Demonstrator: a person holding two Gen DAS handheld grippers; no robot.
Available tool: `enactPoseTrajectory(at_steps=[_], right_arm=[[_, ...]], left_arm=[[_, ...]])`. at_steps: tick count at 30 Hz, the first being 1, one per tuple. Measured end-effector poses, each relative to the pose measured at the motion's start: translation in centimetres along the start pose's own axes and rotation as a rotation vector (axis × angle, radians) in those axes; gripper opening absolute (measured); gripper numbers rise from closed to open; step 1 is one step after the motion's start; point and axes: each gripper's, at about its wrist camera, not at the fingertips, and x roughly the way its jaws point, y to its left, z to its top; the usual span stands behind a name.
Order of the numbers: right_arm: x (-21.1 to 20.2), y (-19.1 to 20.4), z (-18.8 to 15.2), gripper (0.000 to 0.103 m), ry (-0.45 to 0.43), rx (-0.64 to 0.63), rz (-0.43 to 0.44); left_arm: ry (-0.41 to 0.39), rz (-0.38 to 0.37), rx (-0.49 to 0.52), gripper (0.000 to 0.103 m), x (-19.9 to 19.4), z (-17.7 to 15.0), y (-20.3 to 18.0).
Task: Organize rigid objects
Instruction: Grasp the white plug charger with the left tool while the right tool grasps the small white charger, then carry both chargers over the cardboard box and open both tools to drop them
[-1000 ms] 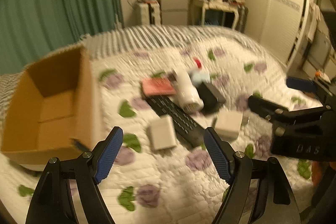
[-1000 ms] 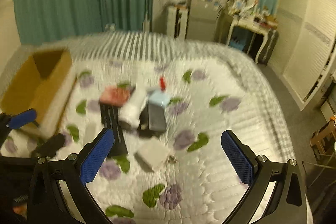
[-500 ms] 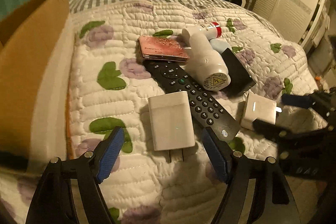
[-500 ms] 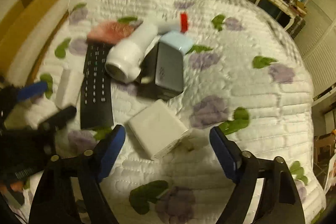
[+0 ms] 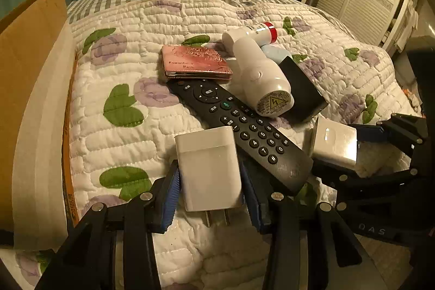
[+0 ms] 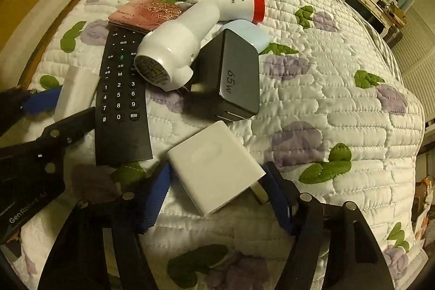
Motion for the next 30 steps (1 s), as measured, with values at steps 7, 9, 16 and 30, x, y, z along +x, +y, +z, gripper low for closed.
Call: enactPoseTrajectory(at_steps=[7, 9, 16, 30], right_arm=[[-2.1, -0.1, -0.8, 0.064, -0.069, 0.028, -0.026], [-3.4, -0.4, -1.0, 0.064, -0.105, 0.038, -0.036], [-8.9, -0.4, -1.5, 0.063, -0.238, 0.078, -0.019], [-23.2, 2.6, 2.5, 0.062, -0.531, 0.031, 0.011]], left_arm=[[-0.034, -0.014, 0.004, 0.043, -2.2, -0.2, -0.8], [-0.058, -0.022, 0.018, 0.043, -3.6, -0.2, -1.3], [-0.114, -0.012, 0.039, 0.042, -7.4, 0.7, -2.3], [-0.37, 0.068, -0.006, 0.042, -21.6, 6.1, 3.0]])
